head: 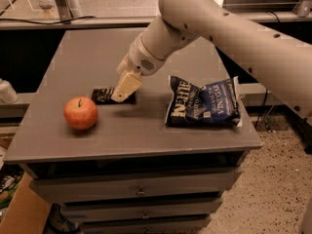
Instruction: Move rxbar chocolate near apple
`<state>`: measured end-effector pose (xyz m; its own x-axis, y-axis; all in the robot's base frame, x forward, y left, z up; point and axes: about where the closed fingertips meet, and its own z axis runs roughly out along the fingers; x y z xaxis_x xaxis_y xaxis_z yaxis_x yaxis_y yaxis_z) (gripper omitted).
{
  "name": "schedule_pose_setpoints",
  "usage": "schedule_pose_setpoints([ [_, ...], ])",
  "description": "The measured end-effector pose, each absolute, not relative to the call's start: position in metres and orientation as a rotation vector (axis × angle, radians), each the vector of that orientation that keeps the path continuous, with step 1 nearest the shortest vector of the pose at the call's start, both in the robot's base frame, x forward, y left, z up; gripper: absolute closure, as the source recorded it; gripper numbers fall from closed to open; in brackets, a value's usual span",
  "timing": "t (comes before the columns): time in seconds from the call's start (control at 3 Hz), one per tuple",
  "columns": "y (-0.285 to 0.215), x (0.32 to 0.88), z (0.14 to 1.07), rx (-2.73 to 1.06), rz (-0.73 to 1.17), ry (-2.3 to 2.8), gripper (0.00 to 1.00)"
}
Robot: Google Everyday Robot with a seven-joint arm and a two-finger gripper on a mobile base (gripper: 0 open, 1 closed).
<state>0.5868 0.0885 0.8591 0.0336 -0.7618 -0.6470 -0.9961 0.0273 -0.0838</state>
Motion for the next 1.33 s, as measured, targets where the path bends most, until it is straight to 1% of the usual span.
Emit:
schedule_pose_setpoints([
  [0.33,0.088,0.587,0.859,-1.785,0.569,1.779,0.00],
  [0.67,0.081,0.593,0.863,-1.741,0.575,1.785,0.00],
  [1.0,0.052,0.616,0.878,-1.621,0.563,1.784,0.00],
  [1.33,0.013,0.652,0.907,-1.456,0.464,1.773,0.00],
])
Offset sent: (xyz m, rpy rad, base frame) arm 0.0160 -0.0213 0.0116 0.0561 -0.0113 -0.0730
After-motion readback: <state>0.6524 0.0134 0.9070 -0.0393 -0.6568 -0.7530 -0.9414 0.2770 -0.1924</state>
